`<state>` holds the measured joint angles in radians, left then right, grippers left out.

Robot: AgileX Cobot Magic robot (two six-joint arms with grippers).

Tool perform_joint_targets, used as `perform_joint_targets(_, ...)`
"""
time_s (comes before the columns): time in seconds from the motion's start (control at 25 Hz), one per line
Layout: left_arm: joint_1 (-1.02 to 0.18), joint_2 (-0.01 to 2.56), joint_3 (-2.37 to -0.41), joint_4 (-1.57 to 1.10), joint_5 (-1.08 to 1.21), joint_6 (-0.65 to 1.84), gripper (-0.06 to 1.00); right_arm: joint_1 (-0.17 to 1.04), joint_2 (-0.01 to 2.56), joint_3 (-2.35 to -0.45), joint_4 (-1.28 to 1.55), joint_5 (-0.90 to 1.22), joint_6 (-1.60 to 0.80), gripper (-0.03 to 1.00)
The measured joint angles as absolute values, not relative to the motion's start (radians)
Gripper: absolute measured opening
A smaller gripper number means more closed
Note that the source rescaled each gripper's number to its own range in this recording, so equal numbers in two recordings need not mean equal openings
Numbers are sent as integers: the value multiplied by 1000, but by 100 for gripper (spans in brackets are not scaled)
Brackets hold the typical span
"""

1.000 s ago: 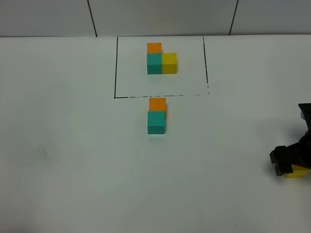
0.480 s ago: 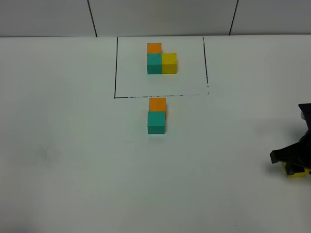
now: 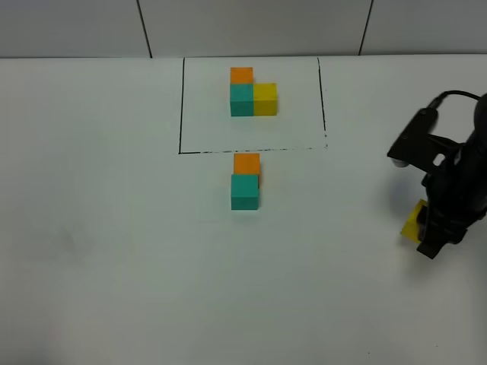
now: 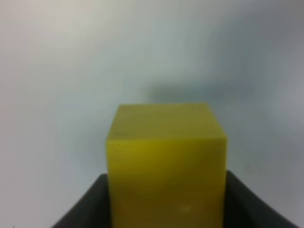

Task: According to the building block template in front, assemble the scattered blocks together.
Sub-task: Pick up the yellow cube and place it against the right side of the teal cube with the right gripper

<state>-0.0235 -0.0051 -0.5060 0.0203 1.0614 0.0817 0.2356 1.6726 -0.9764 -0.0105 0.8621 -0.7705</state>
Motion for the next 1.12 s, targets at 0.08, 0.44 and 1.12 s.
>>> perform_joint_targets(0.08, -23, -5, -506, 20, 1061, 82, 81, 269, 1709, -1039, 8, 920, -846, 25)
perform_joint_targets(0.44, -23, -5, -506, 20, 1061, 82, 81, 407, 1917, -1355, -19, 1092, -949, 25)
perform_joint_targets(1.12, -23, -5, -506, 20, 1061, 81, 81, 533, 2103, -1580, -79, 1118, -937, 25)
